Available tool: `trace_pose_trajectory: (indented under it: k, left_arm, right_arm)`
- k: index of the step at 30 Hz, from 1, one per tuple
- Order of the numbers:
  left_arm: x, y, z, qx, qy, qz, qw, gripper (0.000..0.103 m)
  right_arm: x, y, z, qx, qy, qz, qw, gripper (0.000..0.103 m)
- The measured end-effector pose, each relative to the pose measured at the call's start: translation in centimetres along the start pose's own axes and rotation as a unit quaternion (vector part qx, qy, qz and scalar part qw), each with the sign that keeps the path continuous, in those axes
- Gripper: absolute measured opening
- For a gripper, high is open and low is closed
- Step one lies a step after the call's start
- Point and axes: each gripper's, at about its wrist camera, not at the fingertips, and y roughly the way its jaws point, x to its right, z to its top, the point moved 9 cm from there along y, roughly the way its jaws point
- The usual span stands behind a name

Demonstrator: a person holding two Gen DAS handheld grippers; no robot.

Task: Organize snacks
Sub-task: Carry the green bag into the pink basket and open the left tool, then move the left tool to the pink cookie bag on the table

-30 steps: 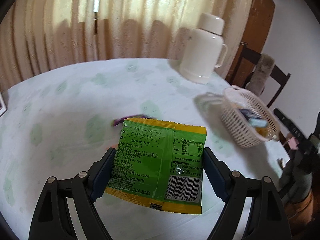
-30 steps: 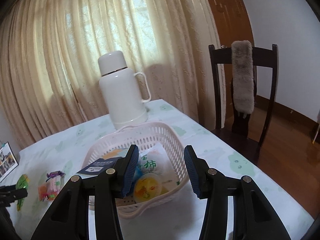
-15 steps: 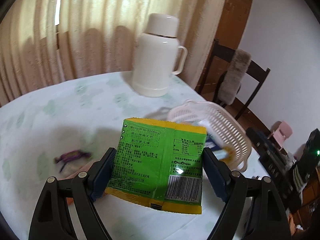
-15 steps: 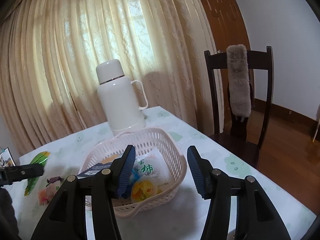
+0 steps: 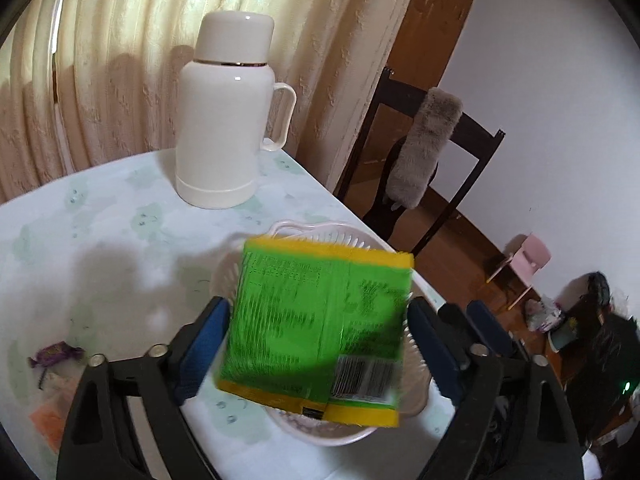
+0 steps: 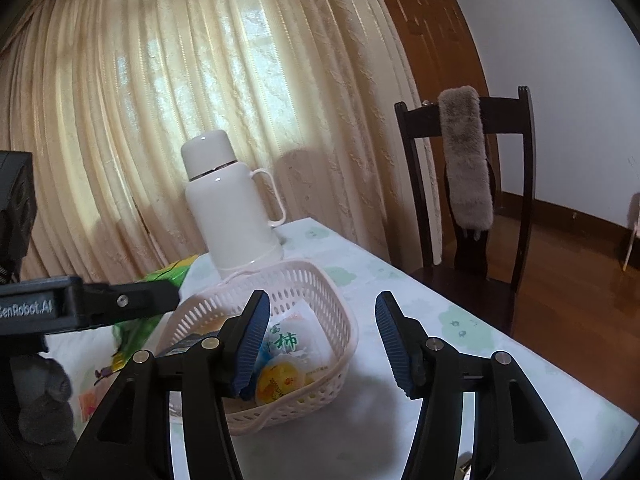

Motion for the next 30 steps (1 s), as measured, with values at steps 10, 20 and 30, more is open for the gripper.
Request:
trace_pose_trajectory:
  k: [10, 20, 30]
  left_arm:
    - [-3.2, -1.6, -0.3, 0.01, -0.033, 0.035, 0.9988, 0.092]
    - [-4.6, -2.4, -1.7, 0.013, -0.027, 0.065, 0.9974, 0.092]
    - [-7.8, -4.9, -2.8, 0.018, -0.045, 0.093, 0.9945, 0.092]
  right_arm:
    - [-0.4, -0.2, -0.1, 0.002, -0.004, 0.011, 1.0, 0.057]
    - [-1.0, -0.4, -0.4, 0.003, -0.016, 0.015, 1.0, 0.057]
    - [-2.8, -0.8, -0.7, 0.01, -0.042, 0.035, 0.998, 0.057]
